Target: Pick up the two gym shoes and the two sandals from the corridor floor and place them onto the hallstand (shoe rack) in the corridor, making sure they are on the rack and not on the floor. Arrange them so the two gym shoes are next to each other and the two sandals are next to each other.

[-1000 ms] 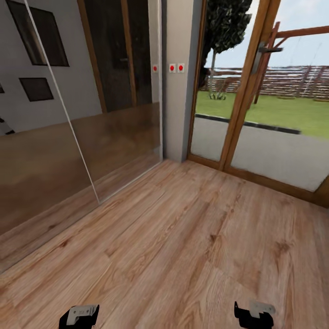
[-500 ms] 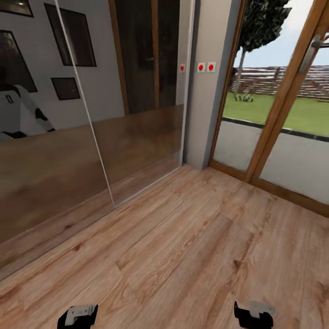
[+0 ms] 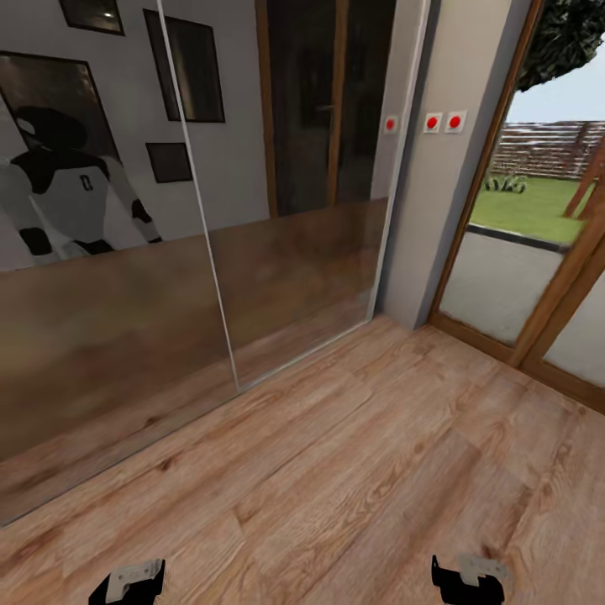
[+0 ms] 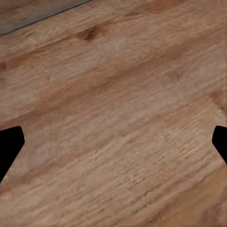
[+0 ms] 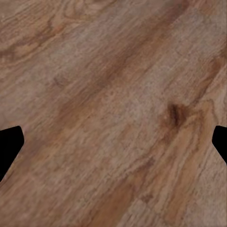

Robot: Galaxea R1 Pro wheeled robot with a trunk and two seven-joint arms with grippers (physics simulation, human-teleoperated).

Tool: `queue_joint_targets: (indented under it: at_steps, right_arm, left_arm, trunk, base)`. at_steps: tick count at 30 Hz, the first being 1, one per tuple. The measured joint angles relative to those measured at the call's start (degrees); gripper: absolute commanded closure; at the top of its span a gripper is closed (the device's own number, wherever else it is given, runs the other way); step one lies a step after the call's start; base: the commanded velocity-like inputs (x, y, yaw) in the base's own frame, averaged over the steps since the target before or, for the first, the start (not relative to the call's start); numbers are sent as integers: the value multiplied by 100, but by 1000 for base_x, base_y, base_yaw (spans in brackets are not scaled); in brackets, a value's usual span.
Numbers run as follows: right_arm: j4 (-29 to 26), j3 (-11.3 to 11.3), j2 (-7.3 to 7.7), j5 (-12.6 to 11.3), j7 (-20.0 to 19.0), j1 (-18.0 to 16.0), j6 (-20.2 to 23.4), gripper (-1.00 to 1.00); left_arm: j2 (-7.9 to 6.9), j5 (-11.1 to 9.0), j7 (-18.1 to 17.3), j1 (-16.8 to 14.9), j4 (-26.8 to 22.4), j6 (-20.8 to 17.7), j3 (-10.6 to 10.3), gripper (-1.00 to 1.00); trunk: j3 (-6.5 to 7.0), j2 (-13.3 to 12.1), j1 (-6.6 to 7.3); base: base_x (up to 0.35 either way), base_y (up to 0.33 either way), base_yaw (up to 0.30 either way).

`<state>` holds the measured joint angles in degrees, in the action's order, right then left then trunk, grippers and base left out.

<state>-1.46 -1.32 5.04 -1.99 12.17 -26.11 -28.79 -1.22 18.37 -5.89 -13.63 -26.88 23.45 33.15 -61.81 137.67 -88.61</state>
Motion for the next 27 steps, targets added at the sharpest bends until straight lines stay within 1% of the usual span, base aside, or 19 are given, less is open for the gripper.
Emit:
queue_joint_targets:
  at_steps: [1, 2, 5, 6, 7, 8, 14, 17, 18, 19, 22, 27]
  right_arm:
    - [0, 1, 0, 0, 0, 0, 0, -100]
    - [-1, -2, 2, -3, -2, 26, -3, -100]
    - [-3, 0, 4, -6, -33, 76, -8, -100]
    - [-4, 0, 4, -7, -102, 97, -11, -100]
    - [-5, 2, 8, -7, -283, 114, -14, -100]
    - [-6, 1, 11, -8, -362, 118, -16, -100]
    - [-6, -5, 25, -15, -720, 130, -18, -100]
    - [-9, -5, 28, -16, -796, 131, -19, -100]
    - [-13, -2, 24, -16, -848, 133, -18, -100]
    - [-14, -3, 22, -17, -854, 133, -16, -100]
    - [-15, -1, 11, -17, -867, 134, -13, -100]
    - [-15, -1, 1, -17, -873, 134, -12, -100]
  left_arm:
    - [0, 1, 2, 0, 0, 0, 0, -100]
    - [4, 4, 105, 0, 3, 10, -3, -100]
    - [11, -8, 224, 3, 6, 27, -16, -100]
    - [21, -9, 272, 5, 9, 35, -22, -100]
    - [55, -4, 313, 7, 11, 39, -31, -100]
    - [68, 0, 323, 6, 11, 42, -33, -100]
    - [115, 67, 341, 8, 16, 53, -46, -100]
    - [126, 155, 343, 9, 48, 67, -58, -100]
    - [128, 381, 360, 10, 219, 81, -141, -100]
    - [128, 418, 364, 9, 260, 83, -151, -100]
    - [128, 500, 366, 9, 346, 89, -182, -100]
    - [127, 533, 367, 8, 390, 112, -200, -100]
  trunk:
    - [0, 0, 0]
    - [0, 0, 0]
    - [0, 0, -2]
    - [0, 0, -2]
    - [0, 0, -3]
    - [0, 0, -3]
    - [0, 0, -3]
    - [0, 0, -3]
    - [0, 0, -3]
    - [0, 0, -3]
    - [0, 0, -3]
    - [0, 0, -3]
  base:
    - [241, 0, 279]
    - [209, 0, 279]
    - [134, 0, 279]
    - [45, 0, 279]
    - [36, 0, 279]
    - [29, 0, 279]
    - [14, 0, 279]
    - [4, 0, 279]
    - [1, 0, 279]
    - [1, 0, 279]
    - [1, 0, 279]
    - [0, 0, 279]
